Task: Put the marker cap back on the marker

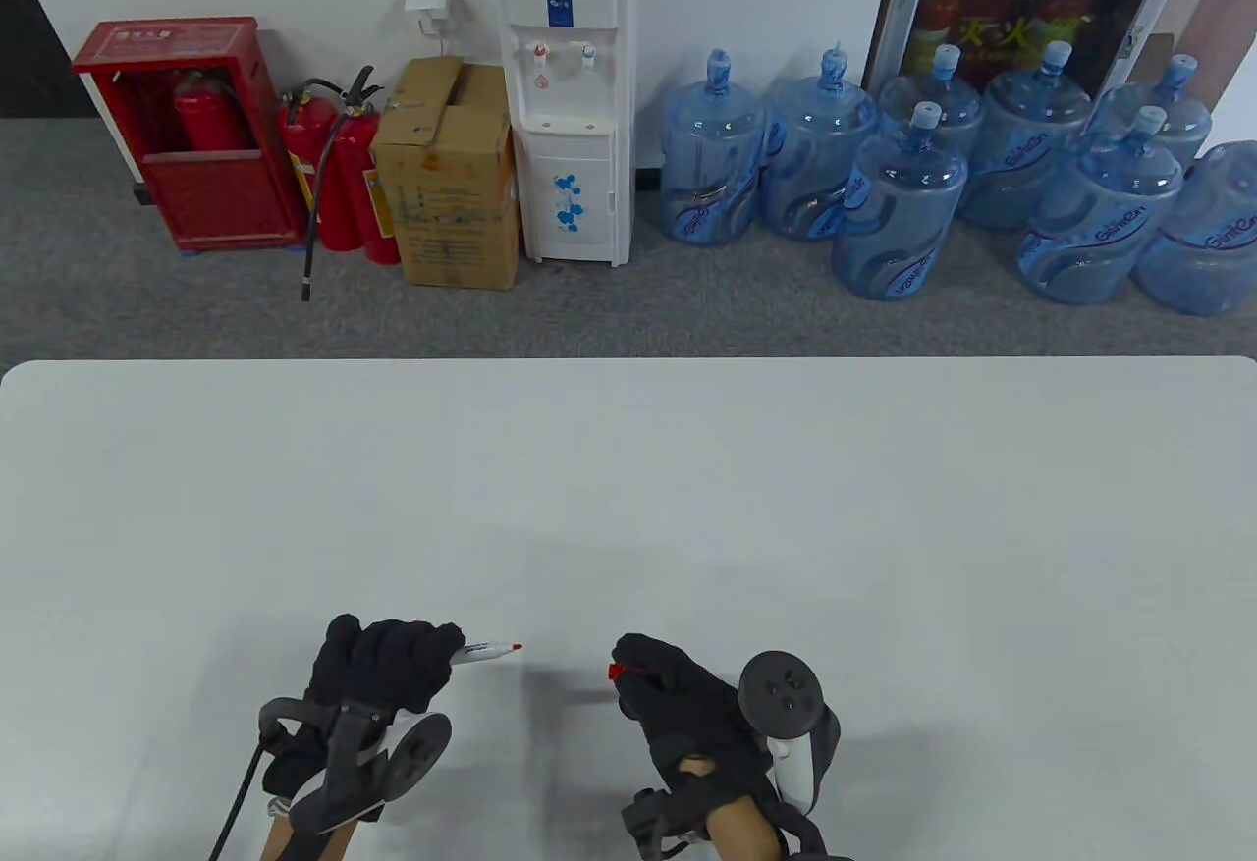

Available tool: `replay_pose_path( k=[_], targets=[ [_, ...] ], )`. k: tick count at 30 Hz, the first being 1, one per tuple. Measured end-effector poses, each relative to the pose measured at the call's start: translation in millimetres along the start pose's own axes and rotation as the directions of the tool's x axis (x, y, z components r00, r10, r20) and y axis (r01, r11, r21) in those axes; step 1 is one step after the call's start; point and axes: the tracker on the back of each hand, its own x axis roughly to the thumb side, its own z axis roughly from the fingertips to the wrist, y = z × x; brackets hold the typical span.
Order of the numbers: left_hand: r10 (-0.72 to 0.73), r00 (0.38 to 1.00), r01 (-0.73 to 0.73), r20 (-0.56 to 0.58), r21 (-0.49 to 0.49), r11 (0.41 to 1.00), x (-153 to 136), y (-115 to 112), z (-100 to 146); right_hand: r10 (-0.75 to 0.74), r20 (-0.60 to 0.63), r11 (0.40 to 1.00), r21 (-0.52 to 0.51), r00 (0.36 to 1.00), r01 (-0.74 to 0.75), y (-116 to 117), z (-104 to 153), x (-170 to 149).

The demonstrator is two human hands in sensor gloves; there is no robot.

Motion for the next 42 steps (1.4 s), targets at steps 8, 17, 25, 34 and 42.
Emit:
replay_pose_path(
  k=[8, 17, 25, 34, 42],
  targets=[
    [-0.007, 1.000, 0.007, 0.020, -0.003, 1.000, 10, -4, 5, 0.020, -0.001, 1.000, 0.004, 1.000, -0.020, 1, 0, 0],
    [-0.027, 0.999, 0.027, 0.045, -0.001, 1.000, 18, -4, 9, 0.015, 0.004, 1.000, 0.011, 1.000, -0.015, 2, 0, 0],
    [-0.023, 0.998, 0.023, 0.054, 0.013, 1.000, 23, -2, 9, 0.035, 0.031, 0.999, 0.027, 0.999, -0.036, 4, 0, 1],
    [-0.049, 0.995, 0.047, 0.091, 0.026, 0.999, 33, -1, 10, 0.070, 0.066, 0.995, 0.061, 0.995, -0.074, 15, 2, 5],
    [-0.064, 0.992, 0.063, 0.109, 0.016, 0.998, 39, -2, 10, 0.122, 0.109, 0.991, 0.045, 0.987, -0.127, 26, 8, 10]
  ],
)
